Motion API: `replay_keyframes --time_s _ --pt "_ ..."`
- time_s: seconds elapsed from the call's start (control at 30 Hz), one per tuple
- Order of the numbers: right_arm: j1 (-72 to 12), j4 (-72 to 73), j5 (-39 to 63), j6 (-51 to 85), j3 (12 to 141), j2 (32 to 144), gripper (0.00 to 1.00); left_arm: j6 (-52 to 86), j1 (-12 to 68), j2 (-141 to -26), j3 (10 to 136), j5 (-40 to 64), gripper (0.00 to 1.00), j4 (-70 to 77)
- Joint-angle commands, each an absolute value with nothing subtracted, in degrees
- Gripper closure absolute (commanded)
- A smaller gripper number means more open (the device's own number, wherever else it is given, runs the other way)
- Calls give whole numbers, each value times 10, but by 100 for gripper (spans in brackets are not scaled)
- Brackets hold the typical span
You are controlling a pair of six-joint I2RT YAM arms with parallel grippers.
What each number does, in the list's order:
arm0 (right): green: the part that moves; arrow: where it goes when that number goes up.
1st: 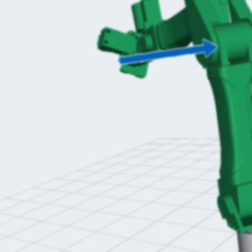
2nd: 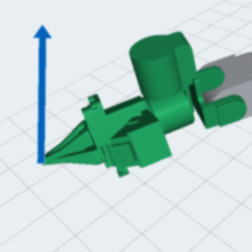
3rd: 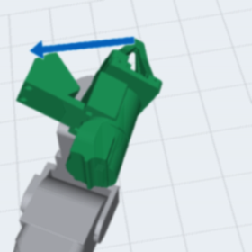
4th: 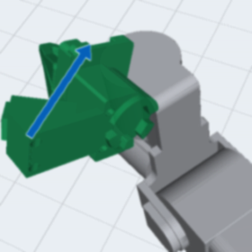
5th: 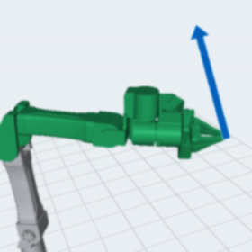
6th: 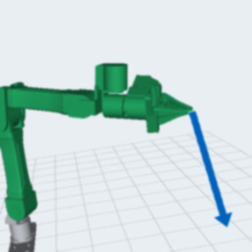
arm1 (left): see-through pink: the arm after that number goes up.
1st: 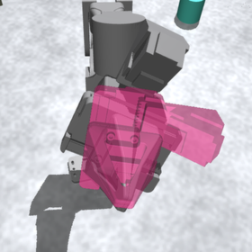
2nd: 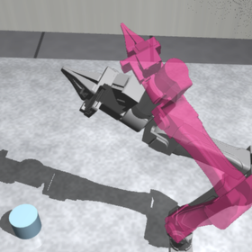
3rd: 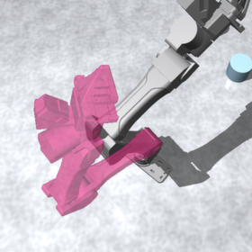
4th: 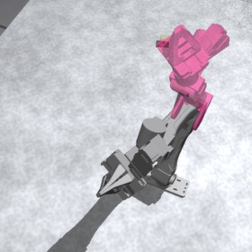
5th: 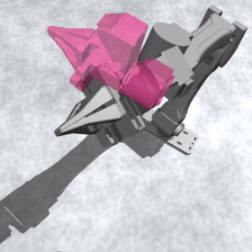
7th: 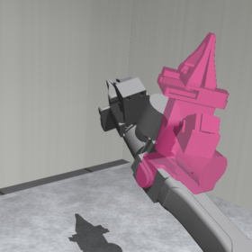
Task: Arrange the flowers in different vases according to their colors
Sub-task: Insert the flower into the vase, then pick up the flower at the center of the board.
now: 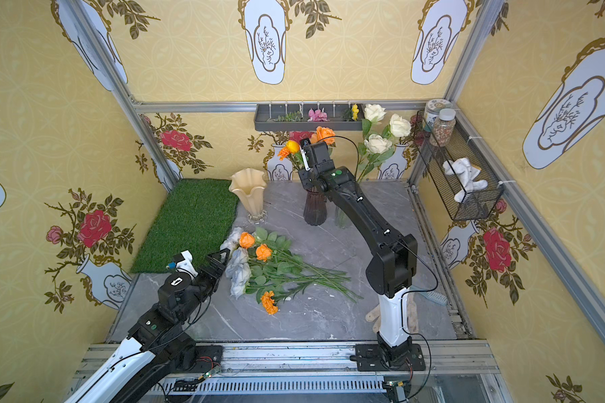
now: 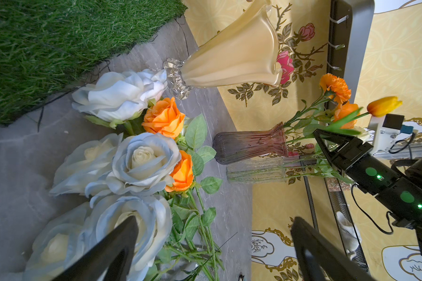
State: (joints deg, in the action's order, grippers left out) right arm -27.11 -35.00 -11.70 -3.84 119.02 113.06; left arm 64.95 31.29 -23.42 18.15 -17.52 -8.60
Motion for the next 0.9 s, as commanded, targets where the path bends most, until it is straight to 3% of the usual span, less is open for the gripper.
replay_keyframes --time_s 0.0,0.17,0.47,0.67,0.87 --pt "-271 -354 -119 -16 1207 1126 45 645 311 -228 175 -171 0 -72" --pt "-270 -390 -133 3 1233 1115 29 645 309 -209 168 -171 0 -75" --pt "-272 -521 -105 105 1240 1040 24 644 305 -167 160 -159 0 -89" --pt "-287 -581 -17 152 1021 925 27 634 301 -178 161 -135 0 -79" --pt "-400 -614 -55 186 855 879 30 603 299 -226 194 -109 0 -99"
